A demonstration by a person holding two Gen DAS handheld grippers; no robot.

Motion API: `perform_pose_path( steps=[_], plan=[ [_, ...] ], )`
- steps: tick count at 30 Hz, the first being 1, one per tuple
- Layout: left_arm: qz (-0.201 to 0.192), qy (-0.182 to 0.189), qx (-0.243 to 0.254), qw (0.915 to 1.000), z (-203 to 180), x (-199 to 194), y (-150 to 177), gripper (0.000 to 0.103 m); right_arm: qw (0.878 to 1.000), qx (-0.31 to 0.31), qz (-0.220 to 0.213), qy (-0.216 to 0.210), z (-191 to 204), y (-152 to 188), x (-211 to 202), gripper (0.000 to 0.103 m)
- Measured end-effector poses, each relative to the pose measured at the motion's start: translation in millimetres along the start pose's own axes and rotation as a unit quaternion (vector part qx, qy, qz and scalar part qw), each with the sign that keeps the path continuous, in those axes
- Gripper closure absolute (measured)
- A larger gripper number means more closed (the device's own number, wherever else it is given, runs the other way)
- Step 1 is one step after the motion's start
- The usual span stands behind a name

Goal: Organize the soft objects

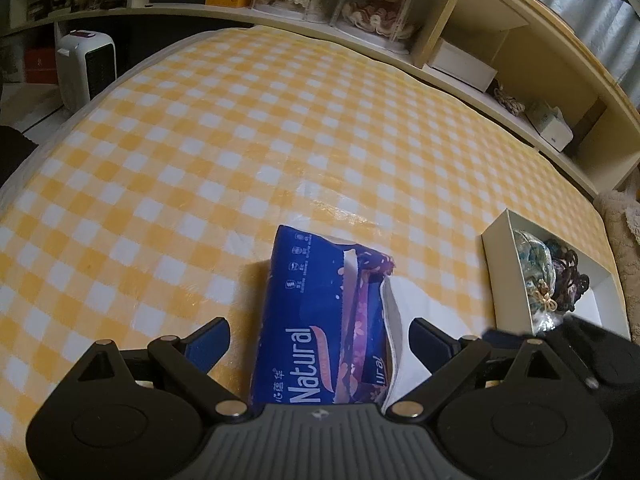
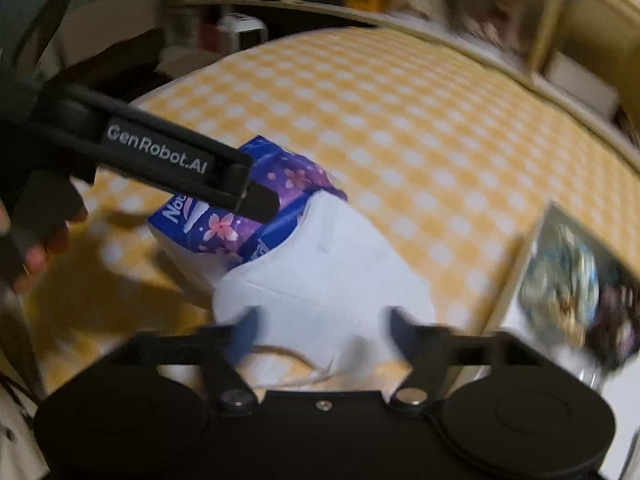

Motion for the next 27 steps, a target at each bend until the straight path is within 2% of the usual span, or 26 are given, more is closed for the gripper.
perform_pose_path(
  steps=[2, 5, 7, 10, 12, 15, 17, 19, 23, 27],
  plan=[
    [-0.001, -0.001, 0.001, 1.0, -1.1, 1.6, 0.0, 0.007, 0.999, -0.048, 0.011, 0.009, -0.9, -2.4, 10.5, 0.021],
    [0.0, 0.0, 0.002, 1.0, -1.1, 2.4, -0.7, 0.007, 0.997, -0.068, 0.038, -0.003, -10.3, -2.8, 28.6, 0.021],
    [0.002, 0.0, 0.004, 1.0, -1.4, 4.4, -0.9, 0.007, 0.997, -0.054, 0.042, -0.027, -16.5, -4.1, 33.7, 0.022],
    [0.006, -0.002, 0.009, 0.9999, -1.7, 7.8, -0.5, 0.007, 0.996, -0.009, 0.053, -0.068, -22.0, -1.8, 36.8, 0.031],
    [0.008, -0.005, 0.016, 0.9998, -2.7, 10.3, -0.3, 0.007, 0.996, -0.001, 0.053, -0.075, -23.0, 0.2, 35.7, 0.034],
    [0.008, -0.009, 0.033, 0.9994, -5.6, 12.7, 0.8, 0.007, 0.995, 0.004, 0.054, -0.084, -19.8, 1.0, 32.1, 0.056],
    [0.006, -0.012, 0.044, 0.999, -7.9, 13.0, 2.1, 0.007, 0.995, 0.007, 0.053, -0.086, -18.7, 2.5, 29.9, 0.085],
    [0.004, -0.013, 0.049, 0.9987, -10.6, 11.3, 2.1, 0.007, 0.994, 0.019, 0.052, -0.09, -19.1, 4.9, 27.5, 0.096],
    [-0.003, -0.014, 0.055, 0.9984, -11.1, 8.3, 1.1, 0.007, 0.995, 0.03, 0.046, -0.089, -19.2, 7.9, 18.4, 0.102],
    [-0.009, -0.014, 0.049, 0.9987, -8.3, 5.4, -1.8, 0.007, 0.995, 0.032, 0.029, -0.088, -23.3, 4.0, 1.9, 0.103]
  ],
)
Point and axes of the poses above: each gripper's, at about its wrist camera, not at the fingertips, and x roughly the way its jaws point, z to its left, y to its underside, the point moved 7 cm from there along x, roughly the way its jaws point, and after that the axes turned 9 degrees about -y, right-handed, at the moved point
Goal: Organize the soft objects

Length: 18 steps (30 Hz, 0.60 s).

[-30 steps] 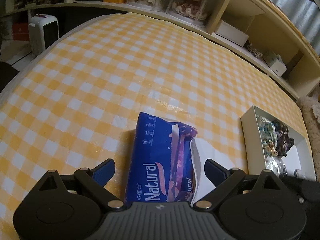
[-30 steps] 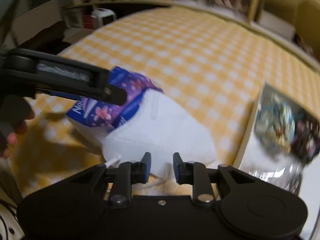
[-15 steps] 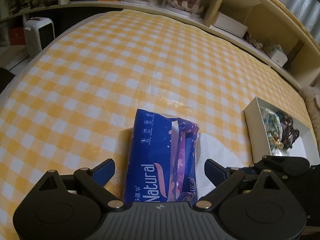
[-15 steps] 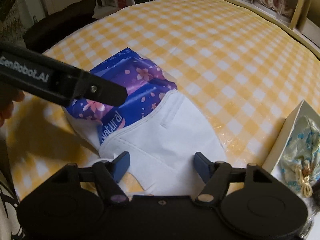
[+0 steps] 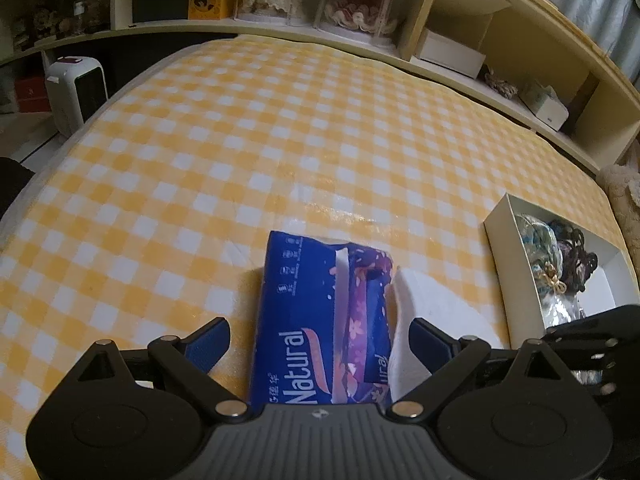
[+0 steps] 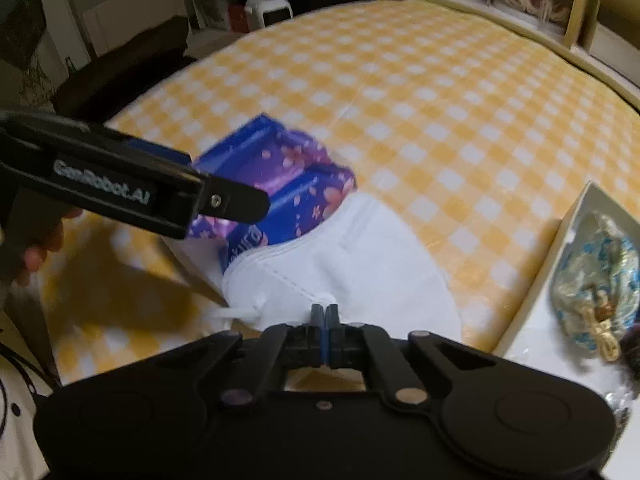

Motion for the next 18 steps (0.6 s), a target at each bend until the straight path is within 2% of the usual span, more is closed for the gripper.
perform_pose_path(
  steps=[7, 11, 14, 18],
  plan=[
    [-0.004, 0.0, 0.0, 1.0, 1.3, -2.4, -0.9, 0.007, 0.999, -0.012, -0.031, -0.001, -6.1, -6.9, -26.7, 0.103],
    [-0.002, -0.001, 0.013, 0.9999, -2.7, -1.3, 0.3, 0.007, 0.998, -0.001, -0.047, 0.031, -18.0, -12.7, -35.9, 0.103],
    [0.001, -0.002, 0.035, 0.9994, -9.0, 0.9, 2.6, 0.007, 0.996, 0.01, -0.07, 0.046, -29.4, -15.5, -50.4, 0.103],
    [0.004, -0.013, 0.085, 0.9963, -19.9, 7.7, 8.5, 0.007, 0.998, 0.001, -0.057, 0.041, -30.3, -20.9, -38.8, 0.102]
  ],
)
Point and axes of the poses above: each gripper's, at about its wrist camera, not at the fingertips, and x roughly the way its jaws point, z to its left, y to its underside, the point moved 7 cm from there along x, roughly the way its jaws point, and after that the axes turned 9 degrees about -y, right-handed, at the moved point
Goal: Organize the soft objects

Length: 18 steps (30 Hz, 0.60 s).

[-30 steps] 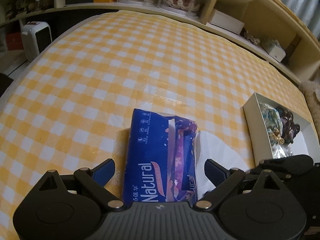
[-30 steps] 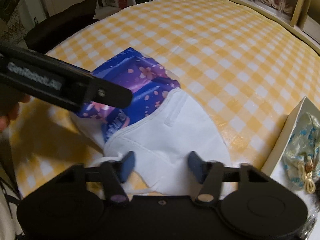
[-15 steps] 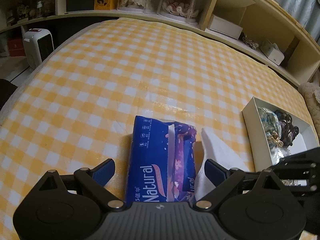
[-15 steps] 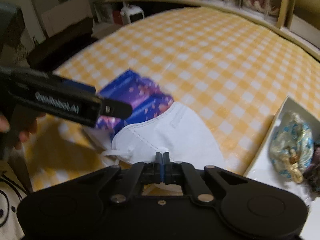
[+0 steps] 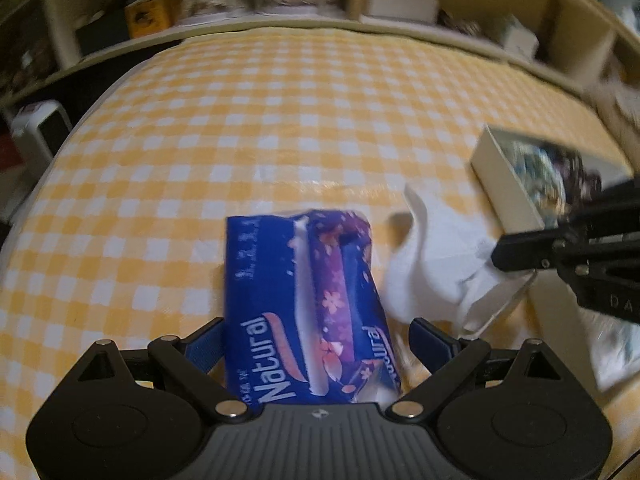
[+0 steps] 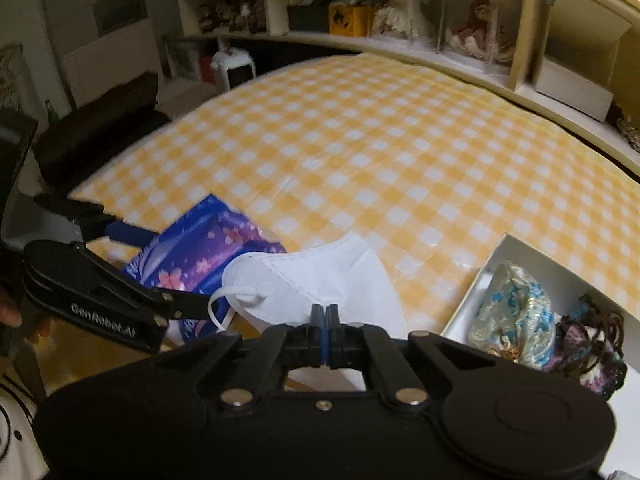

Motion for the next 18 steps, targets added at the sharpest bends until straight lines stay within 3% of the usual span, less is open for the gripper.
perform_pose_path(
  steps=[4, 7, 10, 13, 15, 16, 17, 18],
  plan=[
    [0.004, -0.015, 0.06, 0.9981, -13.2, 8.8, 7.0, 0.007, 1.0, -0.016, 0.024, -0.003, 2.5, 5.4, 9.8, 0.1],
    [0.008, -0.024, 0.104, 0.9942, -20.9, 14.0, 14.2, 0.007, 1.0, -0.013, 0.02, 0.017, -5.7, 2.8, 9.2, 0.1],
    [0.011, -0.025, 0.098, 0.9948, -16.3, 16.0, 13.3, 0.007, 0.999, -0.004, 0.011, 0.042, -18.9, -2.1, 4.3, 0.1],
    [0.004, -0.03, 0.081, 0.9963, -6.0, 9.4, 11.8, 0.007, 0.999, -0.012, 0.005, 0.031, -21.9, -4.6, 1.4, 0.098],
    [0.004, -0.034, 0.082, 0.996, -1.9, 7.1, 11.2, 0.007, 0.999, -0.031, 0.01, 0.011, -16.9, -2.9, 2.4, 0.071],
    [0.008, -0.036, 0.085, 0.9958, 0.4, 6.6, 11.1, 0.007, 0.999, -0.048, 0.013, 0.006, -12.7, -1.1, 4.2, 0.045],
    [0.011, -0.038, 0.086, 0.9955, 2.1, 7.0, 12.8, 0.007, 0.998, -0.067, 0.017, 0.005, -8.5, 0.8, 6.0, 0.032],
    [0.015, -0.04, 0.088, 0.9952, 2.5, 8.2, 14.2, 0.007, 0.996, -0.084, 0.023, 0.002, -4.3, 3.4, 9.0, 0.029]
  ],
)
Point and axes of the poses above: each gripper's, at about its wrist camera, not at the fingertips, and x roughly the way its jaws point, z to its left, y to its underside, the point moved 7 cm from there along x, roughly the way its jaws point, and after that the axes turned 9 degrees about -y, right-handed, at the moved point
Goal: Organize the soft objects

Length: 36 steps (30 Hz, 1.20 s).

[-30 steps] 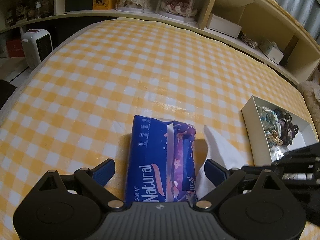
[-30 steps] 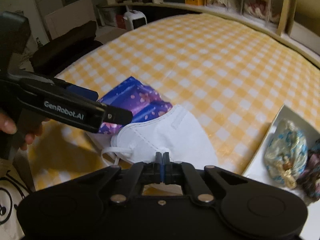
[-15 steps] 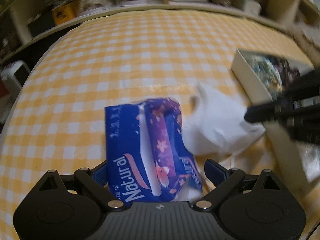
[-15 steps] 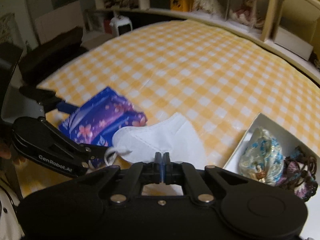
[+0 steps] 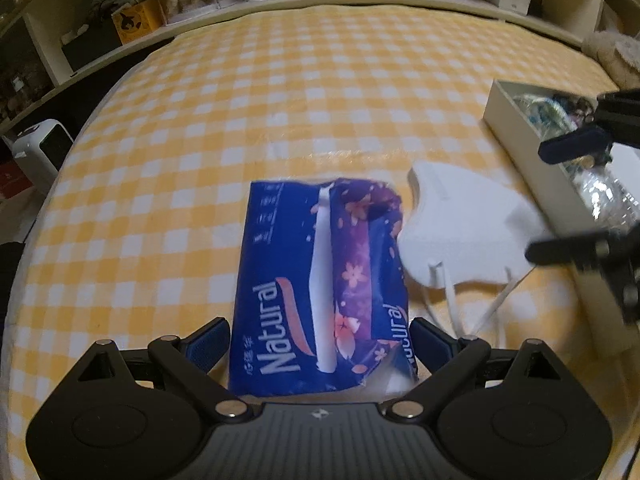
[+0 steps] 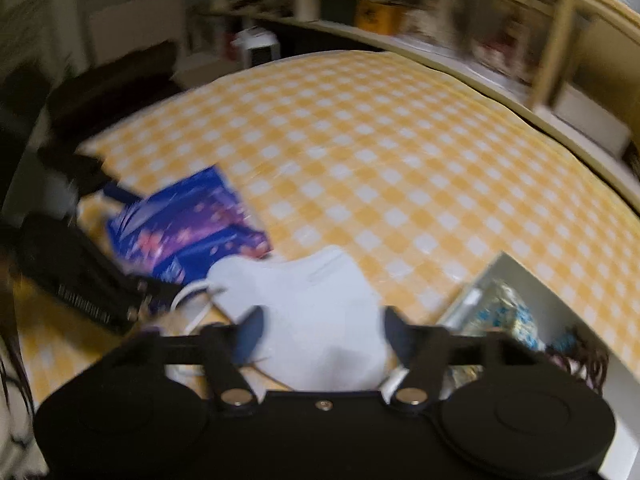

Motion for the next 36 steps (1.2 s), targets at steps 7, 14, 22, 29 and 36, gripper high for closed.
perform_pose_path(
  steps=[7, 14, 22, 29, 36],
  plan=[
    [0.012, -0.03, 0.023, 0.9992, 0.9, 9.4, 6.0, 0.007, 0.998, -0.051, 0.034, -0.005, 10.6, 0.3, 31.6, 0.01],
    [0.007, -0.017, 0.034, 0.9993, -4.9, 15.2, -3.1, 0.018, 0.996, -0.041, 0.081, -0.006, 5.0, 9.8, 66.6, 0.006],
    [0.007, 0.014, 0.018, 0.9997, -6.2, 17.2, -10.5, 0.034, 0.997, 0.01, 0.073, -0.035, -1.2, 6.8, 67.8, 0.028],
    [-0.004, 0.012, -0.007, 0.9999, 4.2, 9.1, -13.5, 0.038, 0.997, 0.046, 0.058, 0.012, -20.7, 6.1, 60.4, 0.087],
    [-0.03, 0.009, -0.042, 0.9986, 17.5, -8.2, -15.6, 0.04, 0.997, 0.055, 0.042, 0.028, -15.2, 7.3, 54.2, 0.103]
  ],
)
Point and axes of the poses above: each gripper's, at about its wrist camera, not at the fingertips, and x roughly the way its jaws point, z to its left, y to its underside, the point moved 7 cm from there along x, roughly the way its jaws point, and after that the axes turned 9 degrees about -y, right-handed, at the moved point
